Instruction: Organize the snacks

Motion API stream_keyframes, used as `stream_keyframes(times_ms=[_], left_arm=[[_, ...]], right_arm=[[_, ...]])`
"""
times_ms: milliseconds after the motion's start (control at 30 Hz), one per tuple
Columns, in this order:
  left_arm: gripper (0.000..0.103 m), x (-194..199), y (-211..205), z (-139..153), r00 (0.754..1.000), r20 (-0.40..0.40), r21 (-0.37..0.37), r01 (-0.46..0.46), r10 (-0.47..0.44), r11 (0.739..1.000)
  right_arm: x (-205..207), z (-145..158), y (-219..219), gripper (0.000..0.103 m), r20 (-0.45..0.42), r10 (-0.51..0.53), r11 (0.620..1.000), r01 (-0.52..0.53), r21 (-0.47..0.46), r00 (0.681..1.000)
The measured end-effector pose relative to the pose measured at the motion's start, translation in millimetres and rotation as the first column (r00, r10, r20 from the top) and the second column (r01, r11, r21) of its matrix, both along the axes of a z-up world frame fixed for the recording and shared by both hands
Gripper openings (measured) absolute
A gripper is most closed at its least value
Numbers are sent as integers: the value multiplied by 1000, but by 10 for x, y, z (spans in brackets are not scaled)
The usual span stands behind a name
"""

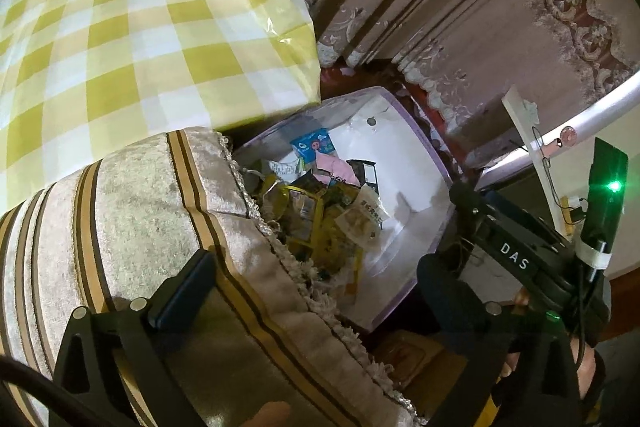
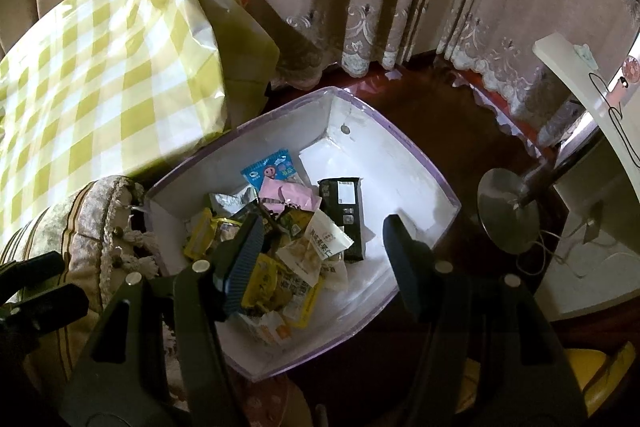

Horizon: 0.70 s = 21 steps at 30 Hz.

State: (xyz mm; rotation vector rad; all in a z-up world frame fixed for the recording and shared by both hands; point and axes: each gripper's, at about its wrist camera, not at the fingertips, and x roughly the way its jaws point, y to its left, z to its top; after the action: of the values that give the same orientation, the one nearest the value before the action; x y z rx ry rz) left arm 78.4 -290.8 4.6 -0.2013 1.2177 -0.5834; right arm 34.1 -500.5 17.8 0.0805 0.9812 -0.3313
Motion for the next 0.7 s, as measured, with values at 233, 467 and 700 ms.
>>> stream_keyframes(times_ms=[233, 467, 700], left_arm=[[102, 21, -25, -20, 1000, -4, 16, 0, 0, 1000], [103, 33, -28, -26, 1000, -5, 17, -3, 3, 1000], [102, 36, -28, -26, 1000, -5, 17, -2, 2, 1000]], right_arm=[[-4, 1, -13, 65, 1, 0, 1000, 0, 1, 1000], [-2, 5, -21, 65, 0, 2, 1000, -2, 0, 1000], [-7, 9, -19, 65, 1, -1, 1000, 1, 1, 1000]])
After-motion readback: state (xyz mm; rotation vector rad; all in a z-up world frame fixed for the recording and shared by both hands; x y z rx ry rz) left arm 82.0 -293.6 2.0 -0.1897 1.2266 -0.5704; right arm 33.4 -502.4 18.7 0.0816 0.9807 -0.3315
